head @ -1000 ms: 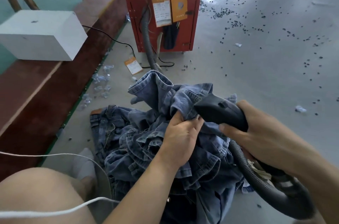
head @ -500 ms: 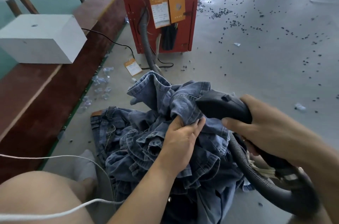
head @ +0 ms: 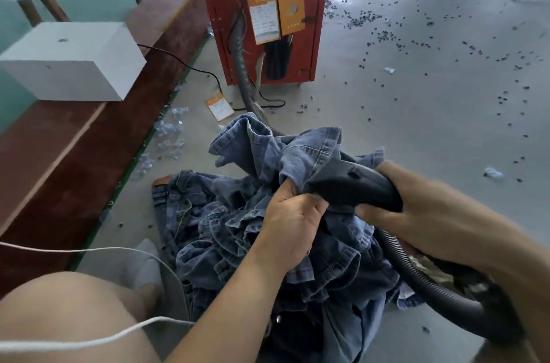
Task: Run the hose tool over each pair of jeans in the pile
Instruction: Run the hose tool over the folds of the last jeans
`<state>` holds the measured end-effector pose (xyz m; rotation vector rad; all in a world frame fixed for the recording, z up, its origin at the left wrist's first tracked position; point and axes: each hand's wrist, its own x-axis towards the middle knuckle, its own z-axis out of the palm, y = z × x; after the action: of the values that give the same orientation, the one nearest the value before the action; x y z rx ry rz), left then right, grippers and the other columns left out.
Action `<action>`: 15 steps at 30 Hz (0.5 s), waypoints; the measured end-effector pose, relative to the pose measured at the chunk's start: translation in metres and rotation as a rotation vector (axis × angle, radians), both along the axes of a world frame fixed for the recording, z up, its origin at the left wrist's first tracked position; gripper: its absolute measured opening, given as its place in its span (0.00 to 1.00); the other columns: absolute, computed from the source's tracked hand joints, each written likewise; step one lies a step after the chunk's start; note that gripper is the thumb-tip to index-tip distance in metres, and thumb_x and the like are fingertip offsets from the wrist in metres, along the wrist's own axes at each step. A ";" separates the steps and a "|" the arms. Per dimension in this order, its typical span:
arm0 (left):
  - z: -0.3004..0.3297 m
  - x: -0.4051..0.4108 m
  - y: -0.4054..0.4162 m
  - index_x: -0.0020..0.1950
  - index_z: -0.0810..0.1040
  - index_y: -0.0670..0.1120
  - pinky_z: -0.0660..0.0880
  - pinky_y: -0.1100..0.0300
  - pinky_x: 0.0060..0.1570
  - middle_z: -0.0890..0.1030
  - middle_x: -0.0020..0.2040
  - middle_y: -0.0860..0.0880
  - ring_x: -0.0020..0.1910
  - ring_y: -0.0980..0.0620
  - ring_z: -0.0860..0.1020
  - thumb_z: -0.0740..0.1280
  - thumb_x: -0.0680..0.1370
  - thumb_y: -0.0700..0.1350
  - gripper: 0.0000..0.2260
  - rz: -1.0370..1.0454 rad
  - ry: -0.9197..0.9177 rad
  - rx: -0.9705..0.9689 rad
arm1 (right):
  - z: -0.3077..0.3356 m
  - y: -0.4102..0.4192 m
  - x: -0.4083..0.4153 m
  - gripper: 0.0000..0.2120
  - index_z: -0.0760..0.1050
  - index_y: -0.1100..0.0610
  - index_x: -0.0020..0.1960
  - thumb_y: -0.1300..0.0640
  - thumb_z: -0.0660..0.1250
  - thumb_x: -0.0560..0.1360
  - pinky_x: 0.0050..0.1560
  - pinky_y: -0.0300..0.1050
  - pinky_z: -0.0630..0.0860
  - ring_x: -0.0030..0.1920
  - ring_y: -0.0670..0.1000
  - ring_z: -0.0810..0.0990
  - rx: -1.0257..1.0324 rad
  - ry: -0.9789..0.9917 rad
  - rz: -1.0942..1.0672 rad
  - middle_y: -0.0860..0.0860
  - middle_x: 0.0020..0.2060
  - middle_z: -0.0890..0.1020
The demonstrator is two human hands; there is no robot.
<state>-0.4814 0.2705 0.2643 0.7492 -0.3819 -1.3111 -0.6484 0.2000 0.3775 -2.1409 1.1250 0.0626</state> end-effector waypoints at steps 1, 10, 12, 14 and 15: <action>0.001 0.000 0.000 0.73 0.73 0.41 0.68 0.49 0.75 0.77 0.72 0.41 0.74 0.44 0.73 0.66 0.80 0.33 0.21 -0.010 -0.027 -0.009 | -0.003 -0.001 0.004 0.11 0.70 0.39 0.51 0.39 0.69 0.74 0.28 0.37 0.72 0.27 0.43 0.80 -0.005 0.016 -0.006 0.49 0.33 0.82; -0.015 -0.001 0.002 0.65 0.82 0.42 0.65 0.43 0.76 0.78 0.70 0.39 0.72 0.43 0.75 0.57 0.82 0.27 0.20 0.009 0.126 0.032 | -0.010 -0.018 0.014 0.10 0.71 0.46 0.51 0.45 0.70 0.78 0.31 0.51 0.77 0.28 0.53 0.79 -0.019 -0.241 -0.296 0.55 0.35 0.81; -0.016 0.003 0.000 0.67 0.80 0.40 0.66 0.43 0.76 0.78 0.70 0.39 0.72 0.43 0.75 0.56 0.82 0.27 0.20 0.020 0.146 0.032 | -0.006 -0.013 0.004 0.09 0.71 0.43 0.50 0.44 0.71 0.77 0.30 0.50 0.75 0.27 0.50 0.79 -0.015 -0.237 -0.273 0.54 0.31 0.81; -0.015 0.005 -0.002 0.69 0.78 0.40 0.67 0.45 0.75 0.79 0.69 0.40 0.72 0.44 0.75 0.57 0.82 0.27 0.19 0.029 0.154 0.037 | -0.002 -0.006 -0.001 0.10 0.70 0.40 0.48 0.41 0.70 0.75 0.29 0.46 0.73 0.24 0.46 0.77 -0.018 -0.147 -0.174 0.49 0.30 0.82; -0.014 0.004 -0.002 0.70 0.77 0.39 0.68 0.46 0.75 0.80 0.68 0.40 0.71 0.44 0.76 0.57 0.83 0.28 0.19 0.036 0.143 0.048 | -0.003 -0.003 0.001 0.10 0.70 0.40 0.48 0.41 0.70 0.74 0.28 0.43 0.72 0.25 0.45 0.78 -0.017 -0.099 -0.135 0.48 0.31 0.82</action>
<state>-0.4771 0.2688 0.2508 0.6946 -0.2228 -1.3349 -0.6476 0.1967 0.3745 -2.0534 1.2123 -0.1142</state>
